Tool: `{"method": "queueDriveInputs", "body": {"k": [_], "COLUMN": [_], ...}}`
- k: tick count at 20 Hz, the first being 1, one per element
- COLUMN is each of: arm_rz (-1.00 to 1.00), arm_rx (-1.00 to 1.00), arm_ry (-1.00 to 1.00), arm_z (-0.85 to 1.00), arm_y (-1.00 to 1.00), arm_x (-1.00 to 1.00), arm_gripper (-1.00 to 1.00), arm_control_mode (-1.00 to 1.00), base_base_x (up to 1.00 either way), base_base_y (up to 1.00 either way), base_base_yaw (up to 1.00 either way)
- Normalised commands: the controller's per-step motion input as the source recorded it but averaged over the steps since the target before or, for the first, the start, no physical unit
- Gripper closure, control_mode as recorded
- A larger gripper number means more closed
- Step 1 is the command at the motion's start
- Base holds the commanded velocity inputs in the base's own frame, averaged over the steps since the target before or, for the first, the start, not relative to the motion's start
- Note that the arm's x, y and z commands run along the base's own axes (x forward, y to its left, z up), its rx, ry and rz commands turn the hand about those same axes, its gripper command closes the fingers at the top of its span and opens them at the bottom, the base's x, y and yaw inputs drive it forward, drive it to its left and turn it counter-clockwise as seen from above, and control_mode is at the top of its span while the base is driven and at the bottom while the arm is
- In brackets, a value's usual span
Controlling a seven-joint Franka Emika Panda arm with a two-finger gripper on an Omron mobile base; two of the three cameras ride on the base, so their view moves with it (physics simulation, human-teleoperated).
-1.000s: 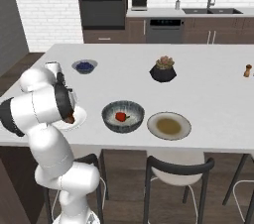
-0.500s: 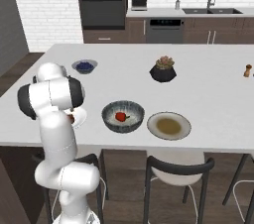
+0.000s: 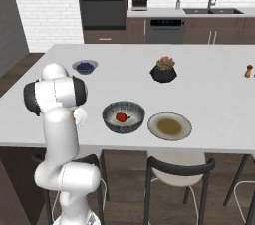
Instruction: Pick the chicken drumstick and bell pepper from their plates and place them in the bowl. Then put the bowl in the fridge.
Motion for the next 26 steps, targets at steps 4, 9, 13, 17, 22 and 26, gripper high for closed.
{"method": "queueDriveInputs", "body": {"k": [4,9,13,17,22,26], "arm_rz": [0.16,0.21,0.04,0.00,0.00,-0.01], "arm_rx": [0.00,0.02,0.02,0.00,0.00,0.00], "arm_ry": [-0.14,-0.27,-0.19,-0.04,-0.04,-0.08], "arm_z": [-0.37,-0.38,0.45,1.00,0.99,0.83], "arm_y": [-0.24,-0.57,-0.29,-0.14,-0.49,-0.99], "arm_x": [-0.32,-0.72,-0.55,-0.32,-0.16,-0.18], "arm_gripper": [1.00,1.00,1.00,1.00,1.00,1.00], "arm_control_mode": [-1.00,-1.00,-1.00,-1.00,-1.00,-1.00], "base_base_x": [0.00,0.00,0.00,0.00,0.00,0.00], "base_base_y": [0.00,0.00,0.00,0.00,0.00,0.00], "base_base_yaw": [0.00,0.00,0.00,0.00,0.00,0.00]}}
